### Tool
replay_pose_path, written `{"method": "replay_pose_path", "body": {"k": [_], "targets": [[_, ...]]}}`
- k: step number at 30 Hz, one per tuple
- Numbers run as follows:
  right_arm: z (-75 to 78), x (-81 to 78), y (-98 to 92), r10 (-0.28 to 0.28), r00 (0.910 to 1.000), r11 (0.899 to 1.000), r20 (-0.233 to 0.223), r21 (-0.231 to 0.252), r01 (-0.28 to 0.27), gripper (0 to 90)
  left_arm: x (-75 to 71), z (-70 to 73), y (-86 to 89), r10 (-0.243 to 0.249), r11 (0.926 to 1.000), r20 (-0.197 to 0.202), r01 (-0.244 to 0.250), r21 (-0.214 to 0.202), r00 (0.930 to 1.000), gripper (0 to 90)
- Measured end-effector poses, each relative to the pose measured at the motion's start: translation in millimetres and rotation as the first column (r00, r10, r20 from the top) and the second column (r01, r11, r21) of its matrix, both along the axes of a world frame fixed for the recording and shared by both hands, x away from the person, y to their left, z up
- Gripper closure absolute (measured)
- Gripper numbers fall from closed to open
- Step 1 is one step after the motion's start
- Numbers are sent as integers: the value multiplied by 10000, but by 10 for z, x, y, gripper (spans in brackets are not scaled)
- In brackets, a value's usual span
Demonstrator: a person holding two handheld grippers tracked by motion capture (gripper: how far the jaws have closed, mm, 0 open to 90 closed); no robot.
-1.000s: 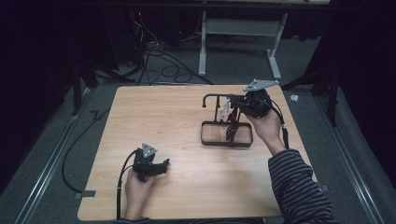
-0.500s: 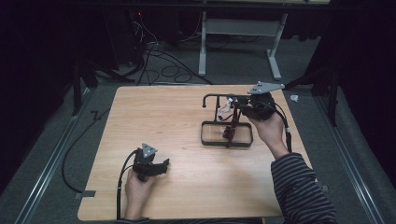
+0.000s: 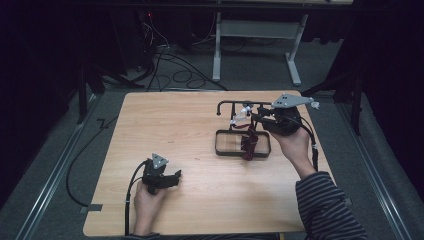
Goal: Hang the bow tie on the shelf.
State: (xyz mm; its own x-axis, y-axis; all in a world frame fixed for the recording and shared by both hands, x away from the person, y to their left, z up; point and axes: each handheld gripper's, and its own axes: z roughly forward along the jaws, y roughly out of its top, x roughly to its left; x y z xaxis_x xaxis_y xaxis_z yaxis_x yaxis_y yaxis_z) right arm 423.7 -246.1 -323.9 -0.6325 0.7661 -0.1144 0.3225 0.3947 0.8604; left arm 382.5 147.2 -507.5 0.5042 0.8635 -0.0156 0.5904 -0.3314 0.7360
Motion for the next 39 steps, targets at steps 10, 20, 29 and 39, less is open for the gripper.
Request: {"method": "replay_pose_path", "body": {"k": [10,20,29,39], "targets": [[-127,-189,-71,114,9999,9999,-26,-39,-114,693,0,0,0,-1,10000,-1,1,3,10000,218],[-270,-287,-209,-112,9996,9998,-265,182,116,679,0,0,0,0,10000,-1,0,-1,10000,218],[-419,-338,-367,-368,9975,9978,-608,520,400,665,0,0,0,2,10000,0,-2,-2,10000,219],[-589,-381,-490,-611,9931,9947,-1003,768,690,643,0,0,0,3,10000,0,-3,-3,10000,218]]}}
